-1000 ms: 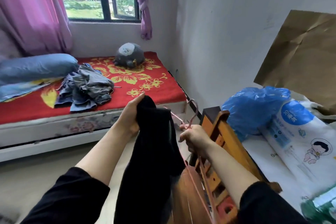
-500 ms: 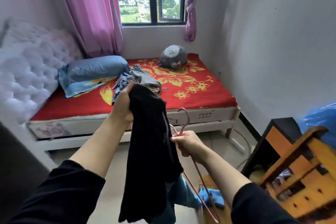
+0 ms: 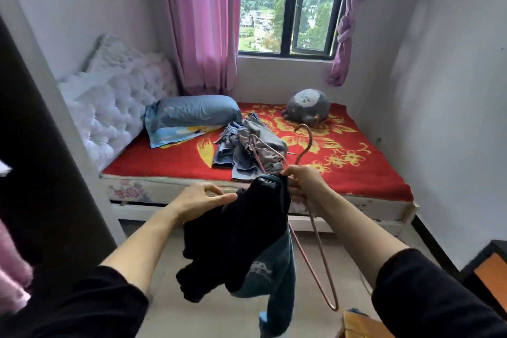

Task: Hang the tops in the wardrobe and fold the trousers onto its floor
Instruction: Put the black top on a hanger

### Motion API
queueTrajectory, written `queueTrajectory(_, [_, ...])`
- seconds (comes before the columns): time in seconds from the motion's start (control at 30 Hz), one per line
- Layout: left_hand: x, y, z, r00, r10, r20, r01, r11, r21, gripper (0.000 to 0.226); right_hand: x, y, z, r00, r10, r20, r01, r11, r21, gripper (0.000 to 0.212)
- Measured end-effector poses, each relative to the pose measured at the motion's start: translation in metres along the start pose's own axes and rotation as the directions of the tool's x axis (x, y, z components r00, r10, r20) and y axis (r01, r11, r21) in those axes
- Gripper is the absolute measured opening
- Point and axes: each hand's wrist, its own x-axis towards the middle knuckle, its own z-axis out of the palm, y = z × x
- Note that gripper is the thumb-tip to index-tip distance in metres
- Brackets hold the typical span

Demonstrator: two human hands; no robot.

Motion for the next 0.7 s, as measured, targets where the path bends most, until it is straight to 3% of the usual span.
queueTrajectory(0.07, [0.007, -0.005, 0.006, 0.995, -0.062, 0.08, 0.055, 0.994, 0.092, 0.076, 0.007, -0.005, 0.016, 1.0, -0.002, 0.031, 0.003, 1.0, -0.019, 0.027])
queueTrajectory(0.17, [0.02, -0.015, 0.031, 0.985, -0.122, 0.124, 0.117, 0.992, 0.041, 0.047, 0.023, -0.004, 0.032, 0.997, 0.009, 0.072, -0.006, 0.999, -0.051, 0.032])
queueTrajectory(0.23, [0.031, -0.021, 0.048, 0.986, -0.138, 0.094, 0.143, 0.988, -0.05, 0.03, 0.036, -0.001, 0.036, 0.997, 0.016, 0.081, -0.009, 0.996, -0.085, 0.033])
queueTrajectory(0.33, [0.048, -0.023, 0.061, 0.974, -0.227, -0.006, 0.222, 0.959, -0.179, 0.029, 0.058, 0.004, 0.03, 0.998, 0.005, 0.068, 0.007, 0.983, -0.182, 0.033])
queueTrajectory(0.57, [0.09, 0.0, 0.056, 0.929, -0.353, -0.114, 0.216, 0.765, -0.607, 0.033, 0.124, 0.004, -0.009, 0.998, -0.036, 0.043, 0.05, 0.919, -0.39, 0.032])
queueTrajectory(0.63, [0.096, 0.015, 0.05, 0.922, -0.384, -0.045, 0.222, 0.622, -0.751, 0.031, 0.145, 0.004, -0.014, 0.998, -0.05, 0.033, 0.059, 0.9, -0.433, 0.031])
queueTrajectory(0.7, [0.1, 0.028, 0.041, 0.954, -0.299, 0.033, 0.203, 0.557, -0.806, 0.033, 0.165, 0.004, -0.017, 0.998, -0.059, 0.03, 0.066, 0.887, -0.458, 0.029])
